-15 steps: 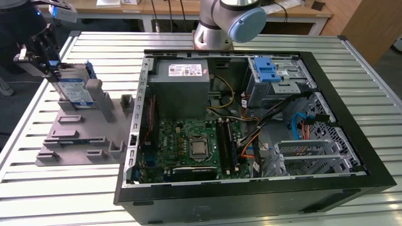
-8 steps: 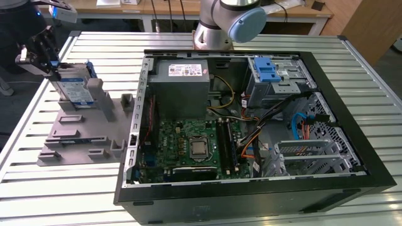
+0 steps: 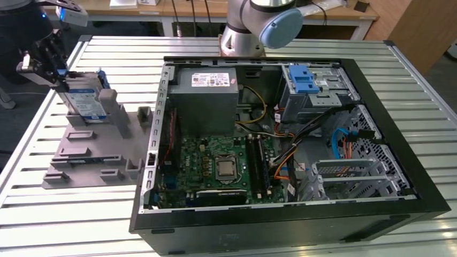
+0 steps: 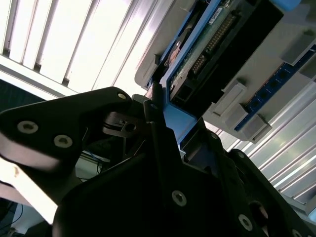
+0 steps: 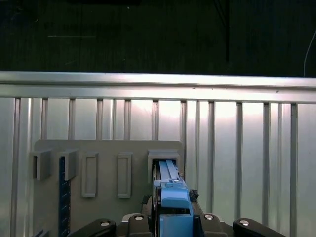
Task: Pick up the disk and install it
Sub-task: 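Pick up the disk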
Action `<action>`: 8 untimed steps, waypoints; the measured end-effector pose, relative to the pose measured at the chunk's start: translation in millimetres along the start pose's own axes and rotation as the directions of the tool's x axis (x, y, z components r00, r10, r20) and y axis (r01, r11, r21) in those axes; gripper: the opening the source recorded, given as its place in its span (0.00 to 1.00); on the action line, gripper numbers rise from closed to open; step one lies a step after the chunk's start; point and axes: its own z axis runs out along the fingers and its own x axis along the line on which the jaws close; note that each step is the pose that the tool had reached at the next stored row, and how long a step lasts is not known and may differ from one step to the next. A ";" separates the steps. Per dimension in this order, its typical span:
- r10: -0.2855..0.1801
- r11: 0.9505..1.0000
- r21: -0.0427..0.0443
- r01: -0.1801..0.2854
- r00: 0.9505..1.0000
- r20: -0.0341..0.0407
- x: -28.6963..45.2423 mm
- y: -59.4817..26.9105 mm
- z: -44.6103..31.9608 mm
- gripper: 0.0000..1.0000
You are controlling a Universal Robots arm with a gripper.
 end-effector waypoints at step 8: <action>0.002 1.000 0.000 -0.002 1.000 0.000 0.0 0.1 -2.7 0.37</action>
